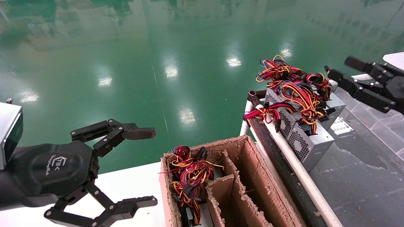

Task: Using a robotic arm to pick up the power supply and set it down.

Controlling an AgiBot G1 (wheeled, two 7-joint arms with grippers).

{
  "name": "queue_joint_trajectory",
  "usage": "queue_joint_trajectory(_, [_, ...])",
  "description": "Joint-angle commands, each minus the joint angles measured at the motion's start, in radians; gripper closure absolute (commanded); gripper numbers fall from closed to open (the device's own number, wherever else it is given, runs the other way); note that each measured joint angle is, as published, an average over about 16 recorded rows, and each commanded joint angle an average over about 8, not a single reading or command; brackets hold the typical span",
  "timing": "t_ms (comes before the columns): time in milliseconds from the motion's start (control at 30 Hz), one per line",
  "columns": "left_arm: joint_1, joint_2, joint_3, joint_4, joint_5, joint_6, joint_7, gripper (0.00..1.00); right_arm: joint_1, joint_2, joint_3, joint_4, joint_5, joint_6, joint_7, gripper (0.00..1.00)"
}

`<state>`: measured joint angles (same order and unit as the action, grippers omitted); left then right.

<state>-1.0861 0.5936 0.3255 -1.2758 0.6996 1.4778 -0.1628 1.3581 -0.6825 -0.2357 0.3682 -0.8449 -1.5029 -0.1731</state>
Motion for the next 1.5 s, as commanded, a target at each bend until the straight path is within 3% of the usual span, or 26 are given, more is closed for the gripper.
queue_joint_trajectory(33, [0.000,0.000,0.000,0.000,0.000,0.000,0.000,0.00,-0.004,0.001,0.001,0.016,0.005,0.000,0.006,0.00])
queue_joint_trajectory(1500, [0.000,0.000,0.001,0.000,-0.001,0.000,0.001,0.00,-0.227,0.057,-0.035,0.734,0.092,0.006,0.289,0.00])
